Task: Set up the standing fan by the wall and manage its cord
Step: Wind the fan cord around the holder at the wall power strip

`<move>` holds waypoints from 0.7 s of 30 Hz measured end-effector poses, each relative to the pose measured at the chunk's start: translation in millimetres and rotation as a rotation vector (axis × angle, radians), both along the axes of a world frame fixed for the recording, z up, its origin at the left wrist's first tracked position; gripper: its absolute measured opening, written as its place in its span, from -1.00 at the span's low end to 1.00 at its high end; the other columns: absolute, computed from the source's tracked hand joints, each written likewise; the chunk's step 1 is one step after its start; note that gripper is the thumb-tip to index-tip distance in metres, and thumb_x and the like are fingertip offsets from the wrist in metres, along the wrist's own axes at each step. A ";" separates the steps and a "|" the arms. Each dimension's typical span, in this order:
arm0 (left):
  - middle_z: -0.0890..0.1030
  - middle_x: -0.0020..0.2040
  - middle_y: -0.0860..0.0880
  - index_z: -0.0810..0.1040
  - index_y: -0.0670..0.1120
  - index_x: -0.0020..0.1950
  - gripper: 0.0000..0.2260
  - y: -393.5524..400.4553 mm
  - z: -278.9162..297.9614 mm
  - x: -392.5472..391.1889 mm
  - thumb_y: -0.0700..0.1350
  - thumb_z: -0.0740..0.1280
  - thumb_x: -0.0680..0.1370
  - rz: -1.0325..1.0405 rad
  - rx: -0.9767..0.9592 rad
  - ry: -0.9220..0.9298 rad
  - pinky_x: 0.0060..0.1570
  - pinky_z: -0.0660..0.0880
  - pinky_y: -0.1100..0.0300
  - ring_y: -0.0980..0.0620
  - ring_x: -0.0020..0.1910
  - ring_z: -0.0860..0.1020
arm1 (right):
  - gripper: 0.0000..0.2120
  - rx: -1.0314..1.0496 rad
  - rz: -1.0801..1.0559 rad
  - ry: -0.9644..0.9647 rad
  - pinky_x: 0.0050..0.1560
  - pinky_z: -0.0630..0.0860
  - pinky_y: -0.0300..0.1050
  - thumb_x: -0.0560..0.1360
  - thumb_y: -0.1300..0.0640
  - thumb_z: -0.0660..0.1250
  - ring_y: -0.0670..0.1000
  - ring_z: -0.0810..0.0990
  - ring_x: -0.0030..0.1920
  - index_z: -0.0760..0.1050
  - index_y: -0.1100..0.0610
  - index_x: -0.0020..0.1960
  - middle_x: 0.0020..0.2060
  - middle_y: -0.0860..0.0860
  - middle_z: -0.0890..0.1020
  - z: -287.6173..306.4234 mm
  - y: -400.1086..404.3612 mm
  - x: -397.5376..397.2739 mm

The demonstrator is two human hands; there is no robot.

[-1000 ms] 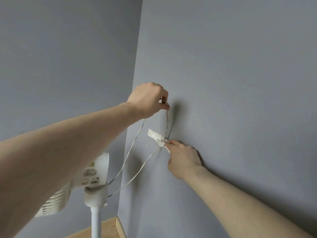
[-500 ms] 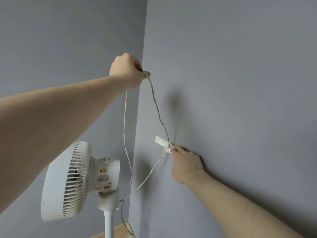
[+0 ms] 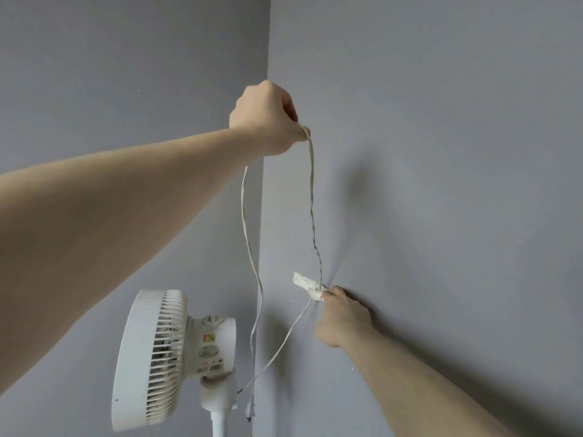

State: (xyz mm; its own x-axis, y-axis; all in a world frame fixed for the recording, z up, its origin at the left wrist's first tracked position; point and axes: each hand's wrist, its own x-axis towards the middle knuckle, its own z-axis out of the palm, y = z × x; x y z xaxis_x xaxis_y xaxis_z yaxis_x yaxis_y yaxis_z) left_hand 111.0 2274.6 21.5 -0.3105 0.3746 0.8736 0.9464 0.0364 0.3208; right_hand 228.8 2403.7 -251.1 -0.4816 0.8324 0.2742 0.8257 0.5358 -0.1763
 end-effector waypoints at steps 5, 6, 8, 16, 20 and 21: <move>0.63 -0.18 0.03 0.61 -0.02 -0.13 -0.80 -14.6 -1.1 25.6 0.05 0.49 0.36 0.080 0.015 0.367 -0.19 0.43 0.13 -0.11 -0.15 0.56 | -0.60 -0.048 0.011 0.271 0.05 0.54 -0.04 0.40 0.06 0.21 0.15 0.56 0.19 0.46 -0.02 0.24 0.19 0.03 0.54 14.5 -19.8 3.0; 0.62 -0.16 0.03 0.60 -0.02 -0.11 -0.79 -18.0 -1.4 29.0 0.06 0.48 0.38 0.071 0.018 0.413 -0.19 0.44 0.12 -0.12 -0.15 0.55 | -0.60 -0.092 0.019 0.371 0.04 0.55 -0.05 0.43 -0.01 0.23 0.14 0.58 0.16 0.43 -0.03 0.26 0.20 0.03 0.58 21.7 -24.2 3.1; 0.58 -0.15 0.03 0.58 -0.05 -0.09 -0.78 -23.4 -2.9 34.6 0.05 0.48 0.39 0.029 0.025 0.498 -0.20 0.47 0.09 -0.13 -0.15 0.53 | -0.40 -0.334 0.065 0.717 -0.07 0.62 -0.05 0.49 -0.04 0.30 0.08 0.65 0.00 0.28 -0.03 0.50 0.15 0.03 0.65 40.5 -34.4 3.2; 0.57 -0.26 0.05 0.57 -0.05 -0.17 -0.77 -42.7 -9.5 33.3 0.07 0.50 0.42 -0.048 0.074 0.334 -0.19 0.53 0.08 -0.10 -0.18 0.56 | -0.72 -0.879 0.411 1.308 -0.17 0.65 -0.10 0.62 0.21 0.29 0.12 0.72 0.07 0.48 0.10 0.33 0.21 0.01 0.66 103.8 -73.9 24.8; 0.65 -0.24 0.04 0.64 -0.02 -0.18 -0.66 -52.2 -4.0 13.0 0.22 0.58 0.31 -0.112 0.054 -0.209 -0.18 0.54 0.19 0.02 -0.20 0.62 | -0.74 -0.924 0.372 1.373 -0.13 0.66 -0.06 0.66 0.16 0.15 0.12 0.73 0.08 0.50 0.13 0.29 0.21 -0.01 0.65 113.2 -83.1 32.7; 0.66 -0.26 0.04 0.65 -0.03 -0.17 -0.63 -56.7 -3.9 8.7 0.23 0.58 0.29 -0.145 0.050 -0.316 -0.18 0.58 0.19 0.03 -0.24 0.63 | -0.73 -0.932 0.354 1.385 -0.12 0.67 -0.05 0.66 0.15 0.14 0.12 0.73 0.07 0.51 0.13 0.28 0.21 -0.01 0.65 114.1 -84.5 34.3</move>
State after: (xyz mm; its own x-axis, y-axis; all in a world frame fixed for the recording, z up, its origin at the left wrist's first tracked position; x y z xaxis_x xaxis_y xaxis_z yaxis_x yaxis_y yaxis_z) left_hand 119.8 2217.9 17.5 -0.5153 0.3937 0.7613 0.7944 -0.1138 0.5966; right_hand 263.2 2319.2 -137.0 -0.5027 0.8540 0.1342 -0.3311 -0.0468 -0.9424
